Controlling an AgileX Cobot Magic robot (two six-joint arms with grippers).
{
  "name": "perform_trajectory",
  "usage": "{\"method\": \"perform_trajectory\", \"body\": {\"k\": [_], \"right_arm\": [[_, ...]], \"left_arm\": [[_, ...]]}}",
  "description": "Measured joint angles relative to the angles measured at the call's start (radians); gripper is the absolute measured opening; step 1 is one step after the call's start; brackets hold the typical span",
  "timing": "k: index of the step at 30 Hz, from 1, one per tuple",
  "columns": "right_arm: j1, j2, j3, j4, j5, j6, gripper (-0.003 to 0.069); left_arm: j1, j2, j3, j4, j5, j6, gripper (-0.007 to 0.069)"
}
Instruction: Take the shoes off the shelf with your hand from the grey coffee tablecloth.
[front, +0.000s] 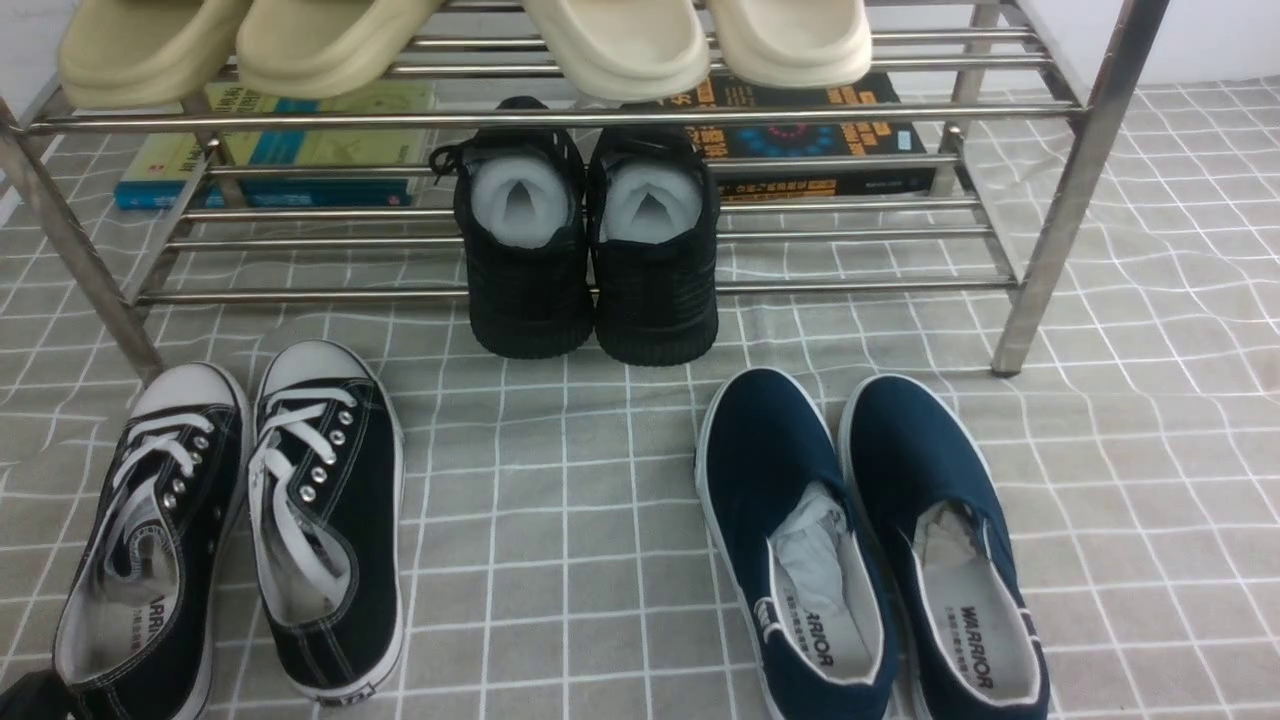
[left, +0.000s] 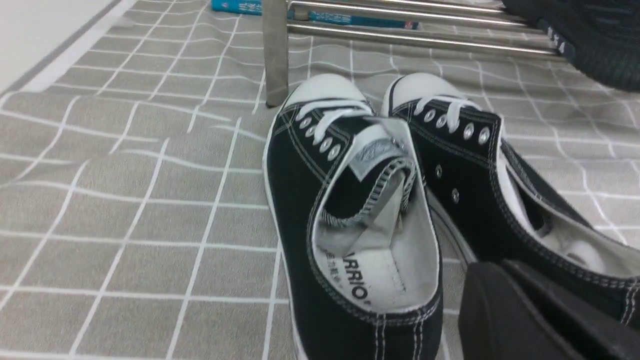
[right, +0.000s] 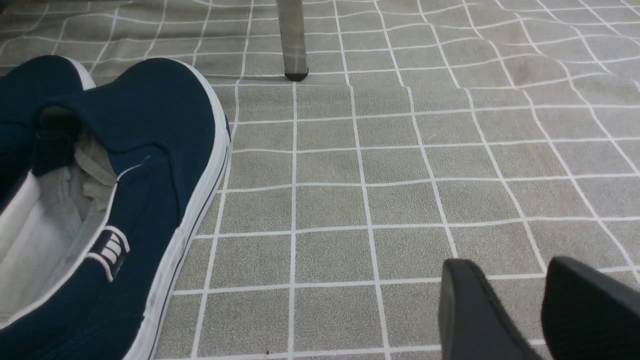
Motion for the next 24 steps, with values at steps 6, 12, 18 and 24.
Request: {"method": "perform_trajectory", "body": {"k": [6,12,18,24], "right_arm": [[0.000,0.000,0.000,0.000,0.000,0.001,0.0239],[0.000,0.000,0.000,0.000,0.000,0.001,0.0239],[0.000,0.000,0.000,0.000,0.000,0.002,0.0239],[0.000,0.000,0.000,0.000,0.000,0.002,0.0239]], "left_arm": [[0.000,-0.002,0.001,0.018,0.062,-0.005,0.0029],[0.000,-0.002,0.001,0.019,0.063,-0.006,0.0034],[0.000,-0.002,0.001,0.019,0.064,-0.008,0.0039],[0.000,-0.002,0.000,0.019,0.064,-0.008,0.0043]]}}
